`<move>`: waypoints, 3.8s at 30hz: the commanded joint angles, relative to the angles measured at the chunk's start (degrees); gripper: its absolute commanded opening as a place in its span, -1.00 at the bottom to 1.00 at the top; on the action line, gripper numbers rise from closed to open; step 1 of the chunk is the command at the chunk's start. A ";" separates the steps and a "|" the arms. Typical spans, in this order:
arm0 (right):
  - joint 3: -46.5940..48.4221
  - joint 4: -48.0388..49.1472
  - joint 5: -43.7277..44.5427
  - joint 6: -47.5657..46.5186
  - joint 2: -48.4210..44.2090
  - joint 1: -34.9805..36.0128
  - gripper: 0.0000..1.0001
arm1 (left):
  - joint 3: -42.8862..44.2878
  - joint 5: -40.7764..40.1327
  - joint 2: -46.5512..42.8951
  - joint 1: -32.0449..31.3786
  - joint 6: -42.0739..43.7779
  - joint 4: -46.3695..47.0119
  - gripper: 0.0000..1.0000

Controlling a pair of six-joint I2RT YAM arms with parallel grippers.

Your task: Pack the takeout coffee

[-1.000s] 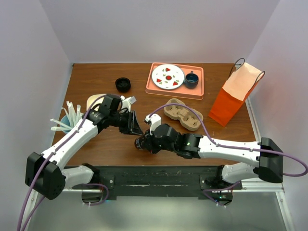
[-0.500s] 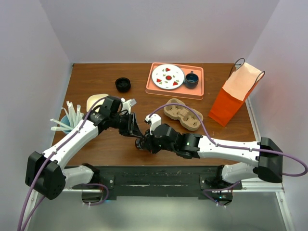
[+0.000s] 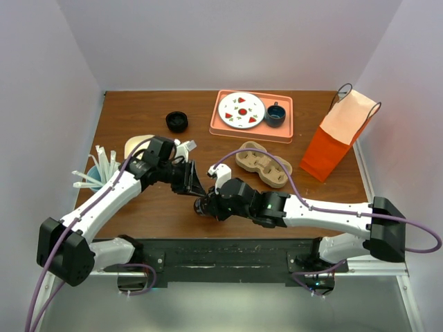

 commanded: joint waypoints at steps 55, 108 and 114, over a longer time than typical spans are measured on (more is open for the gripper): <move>4.77 -0.26 1.80 -2.93 5.31 -3.27 -1.00 | -8.81 -0.43 2.64 -0.09 0.58 7.09 -0.46; 3.98 -2.28 -3.12 -6.18 5.84 -5.46 -1.00 | -12.50 2.20 2.38 0.97 -7.24 23.61 -0.57; 4.68 -2.37 -3.30 -6.36 6.89 -5.64 -1.00 | -13.38 2.73 3.25 0.88 -7.33 25.10 -0.57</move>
